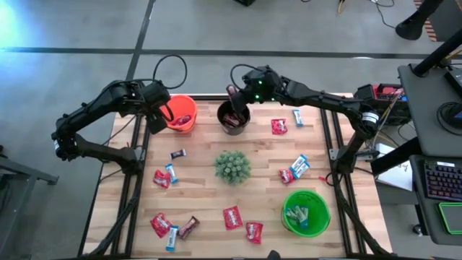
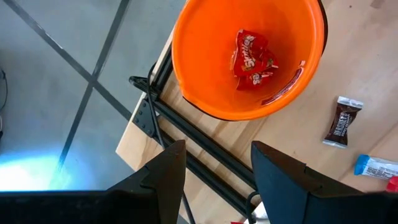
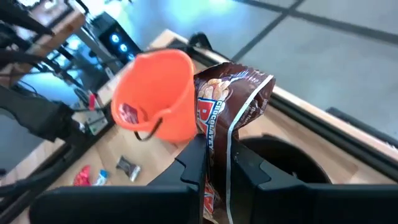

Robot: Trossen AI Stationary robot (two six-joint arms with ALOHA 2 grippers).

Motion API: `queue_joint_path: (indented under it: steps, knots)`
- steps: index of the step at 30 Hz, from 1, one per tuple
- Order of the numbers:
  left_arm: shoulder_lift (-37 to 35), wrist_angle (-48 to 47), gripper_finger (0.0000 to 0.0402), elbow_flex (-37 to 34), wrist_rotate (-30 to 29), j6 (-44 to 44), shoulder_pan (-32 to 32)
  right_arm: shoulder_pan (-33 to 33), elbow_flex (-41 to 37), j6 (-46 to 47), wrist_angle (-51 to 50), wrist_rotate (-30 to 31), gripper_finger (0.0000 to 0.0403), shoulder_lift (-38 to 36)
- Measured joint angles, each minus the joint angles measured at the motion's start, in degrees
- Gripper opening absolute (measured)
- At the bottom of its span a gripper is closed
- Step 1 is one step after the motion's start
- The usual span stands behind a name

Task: Sort candy
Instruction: Put the brown chocolate into the black bucket

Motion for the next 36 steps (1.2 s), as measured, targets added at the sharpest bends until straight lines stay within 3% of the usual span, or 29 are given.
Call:
queue_joint_path:
  steps: [9, 18, 23, 31, 36]
  knots:
    - [0.0, 0.0, 0.0164, 0.0, 0.02, 0.0, 0.0, -1.48, 0.15, -5.5, -0.15, -7.78, 0.0034, 0.0]
    - [0.0, 0.0, 0.0164, 0.0, 1.5, 0.02, 0.0, -1.52, 0.17, -10.26, -4.53, -9.46, 0.0034, 0.04]
    - [0.0, 0.0, 0.0164, 0.0, 1.62, 0.02, 0.0, -1.51, 0.18, -4.41, -2.22, -5.13, 0.0034, 0.04]
    - [0.0, 0.0, 0.0164, 0.0, 1.57, 0.02, 0.0, -1.49, 0.24, -2.55, 0.75, -4.48, 0.0034, 0.04]
    - [0.0, 0.0, 0.0164, 0.0, 1.57, 0.02, 0.0, -1.57, 0.24, -6.29, 0.67, -9.15, 0.0034, 0.04]
